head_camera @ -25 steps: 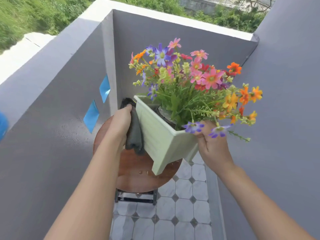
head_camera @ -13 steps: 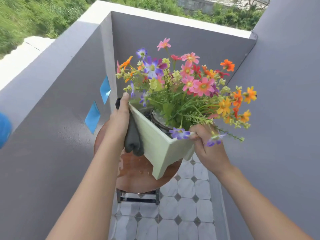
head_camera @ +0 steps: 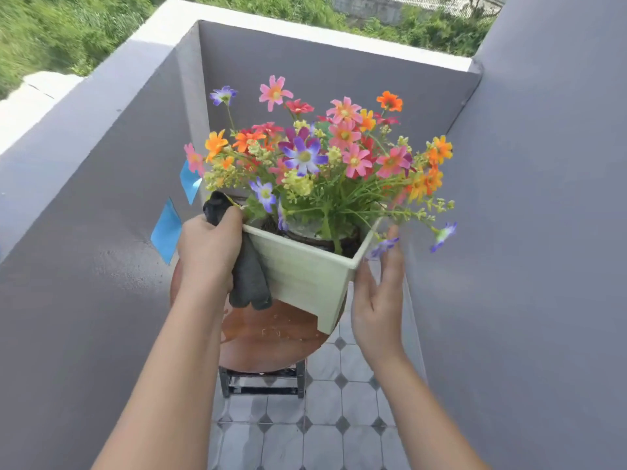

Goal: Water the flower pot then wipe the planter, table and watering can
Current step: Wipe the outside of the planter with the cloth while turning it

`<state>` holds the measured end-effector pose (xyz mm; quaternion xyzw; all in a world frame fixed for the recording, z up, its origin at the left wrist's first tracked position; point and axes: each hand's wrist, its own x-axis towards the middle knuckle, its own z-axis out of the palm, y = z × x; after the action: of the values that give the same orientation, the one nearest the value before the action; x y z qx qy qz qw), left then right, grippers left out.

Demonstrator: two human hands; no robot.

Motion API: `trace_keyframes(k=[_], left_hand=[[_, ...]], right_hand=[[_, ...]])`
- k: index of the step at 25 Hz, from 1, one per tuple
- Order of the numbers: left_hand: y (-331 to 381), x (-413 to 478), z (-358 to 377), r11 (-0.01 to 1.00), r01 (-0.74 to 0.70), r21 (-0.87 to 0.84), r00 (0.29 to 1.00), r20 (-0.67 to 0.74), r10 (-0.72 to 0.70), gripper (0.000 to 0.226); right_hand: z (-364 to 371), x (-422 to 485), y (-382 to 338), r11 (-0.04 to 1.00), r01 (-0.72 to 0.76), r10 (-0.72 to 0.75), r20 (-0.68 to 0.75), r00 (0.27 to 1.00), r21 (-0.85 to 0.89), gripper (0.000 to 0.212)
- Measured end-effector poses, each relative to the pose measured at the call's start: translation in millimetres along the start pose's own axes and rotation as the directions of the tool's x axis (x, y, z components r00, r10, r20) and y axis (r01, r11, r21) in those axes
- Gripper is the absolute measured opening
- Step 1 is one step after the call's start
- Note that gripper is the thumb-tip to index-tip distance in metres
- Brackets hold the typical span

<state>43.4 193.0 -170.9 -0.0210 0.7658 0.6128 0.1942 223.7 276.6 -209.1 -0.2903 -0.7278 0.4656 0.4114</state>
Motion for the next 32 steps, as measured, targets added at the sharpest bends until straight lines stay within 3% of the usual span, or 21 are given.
trace_keyframes(k=[3, 5, 7, 11, 13, 18, 21, 23, 26, 29, 32], left_hand=[[5, -15, 5, 0.996, -0.083, -0.016, 0.994, -0.078, 0.082, 0.028], [11, -25, 6, 0.992, -0.127, -0.021, 0.985, -0.118, 0.124, 0.031], [19, -35, 2, 0.987, -0.156, -0.046, 0.979, -0.142, 0.148, 0.031], [41, -59, -9, 0.978, -0.193, -0.076, 0.973, -0.146, 0.181, 0.028], [57, -68, -12, 0.963, -0.261, -0.061, 0.961, -0.109, 0.254, 0.029], [86, -79, -16, 0.892, -0.450, -0.046, 0.893, -0.008, 0.451, 0.039], [81, -67, -13, 0.897, -0.391, -0.204, 0.909, 0.067, 0.412, 0.034], [70, -58, -9, 0.943, -0.265, -0.201, 0.951, 0.109, 0.290, 0.041], [56, -56, -4, 0.984, -0.103, -0.146, 0.977, 0.170, 0.127, 0.037], [59, -65, -2, 0.930, -0.217, -0.296, 0.948, 0.166, 0.273, 0.030], [48, -47, 0, 0.929, -0.328, -0.173, 0.915, 0.185, 0.358, 0.037]], right_hand=[[22, -25, -8, 0.978, -0.199, 0.198, 0.029, 0.980, 0.060, 0.064], [26, -23, -9, 0.965, -0.262, 0.261, 0.034, 0.965, 0.023, 0.089], [24, -13, -13, 0.949, -0.312, 0.313, -0.005, 0.950, 0.049, 0.095], [13, 12, -23, 0.904, -0.346, 0.344, 0.051, 0.937, 0.253, 0.083], [10, 19, -32, 0.899, -0.334, 0.325, 0.078, 0.942, 0.283, 0.089], [10, 27, -58, 0.890, -0.250, 0.276, -0.013, 0.961, 0.381, 0.073], [4, 32, -64, 0.906, -0.194, 0.238, -0.073, 0.969, 0.375, 0.060], [0, 33, -66, 0.924, -0.179, 0.220, -0.086, 0.972, 0.337, 0.052], [-4, 30, -63, 0.939, -0.153, 0.193, -0.103, 0.976, 0.308, 0.064], [-4, 23, -58, 0.935, -0.155, 0.203, -0.125, 0.971, 0.320, 0.072], [-3, 27, -55, 0.938, -0.154, 0.212, -0.165, 0.963, 0.310, 0.076]])
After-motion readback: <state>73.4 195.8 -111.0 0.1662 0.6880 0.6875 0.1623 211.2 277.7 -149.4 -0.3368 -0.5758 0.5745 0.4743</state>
